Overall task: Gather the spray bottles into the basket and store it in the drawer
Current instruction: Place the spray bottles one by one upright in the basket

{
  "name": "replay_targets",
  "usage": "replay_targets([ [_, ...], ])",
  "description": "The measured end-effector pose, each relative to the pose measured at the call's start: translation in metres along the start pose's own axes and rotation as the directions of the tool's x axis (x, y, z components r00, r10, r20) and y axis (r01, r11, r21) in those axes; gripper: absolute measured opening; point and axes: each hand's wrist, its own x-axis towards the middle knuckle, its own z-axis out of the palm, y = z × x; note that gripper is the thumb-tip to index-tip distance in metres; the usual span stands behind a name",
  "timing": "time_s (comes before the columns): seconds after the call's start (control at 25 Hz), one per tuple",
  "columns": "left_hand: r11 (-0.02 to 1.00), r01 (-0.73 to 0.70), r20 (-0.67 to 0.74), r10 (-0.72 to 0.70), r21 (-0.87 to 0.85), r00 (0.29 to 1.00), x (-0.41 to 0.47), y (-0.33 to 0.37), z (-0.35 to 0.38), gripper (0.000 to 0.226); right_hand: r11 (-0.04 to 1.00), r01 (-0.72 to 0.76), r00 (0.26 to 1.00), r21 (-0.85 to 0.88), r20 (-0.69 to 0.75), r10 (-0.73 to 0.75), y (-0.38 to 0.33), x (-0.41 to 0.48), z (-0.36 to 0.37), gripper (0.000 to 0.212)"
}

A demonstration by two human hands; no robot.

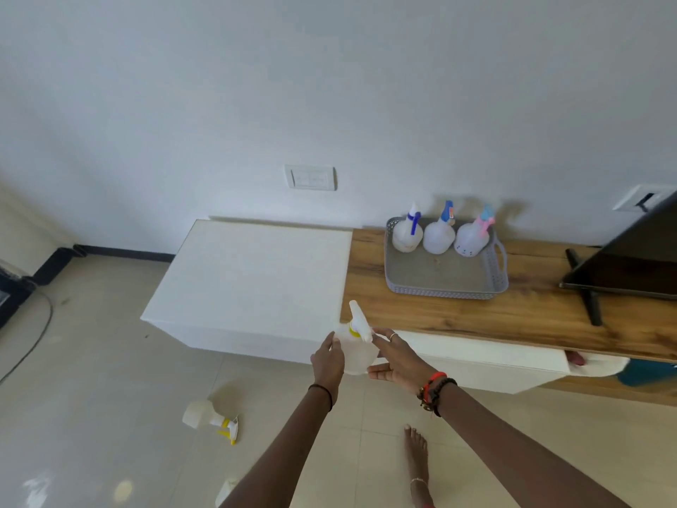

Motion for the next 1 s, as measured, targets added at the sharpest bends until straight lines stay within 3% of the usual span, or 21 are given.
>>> replay_targets([
  [0.4, 0.983, -0.053, -0.015, 0.056, 0.175, 0.998, 0.059, 0.069, 0.111, 0.044, 0.986, 0.029, 0.997, 0.166, -0.077, -0.016, -0.071, 0.056, -0.083, 0.044],
  [0.64, 0.980, -0.058, 0.023, 0.055, 0.189, 0.998, 0.121, 0.112, 0.176, 0.044, 0.981, 0.007, 0.986, 0.196, -0.166, 0.026, -0.125, 0.117, -0.132, 0.043],
  [1.0, 0.975, -0.037, 0.071, 0.022, 0.220, 0.997, 0.196, 0.126, 0.222, 0.043, 0.963, -0.049, 0.983, 0.266, -0.156, 0.093, -0.144, 0.190, -0.163, 0.038],
])
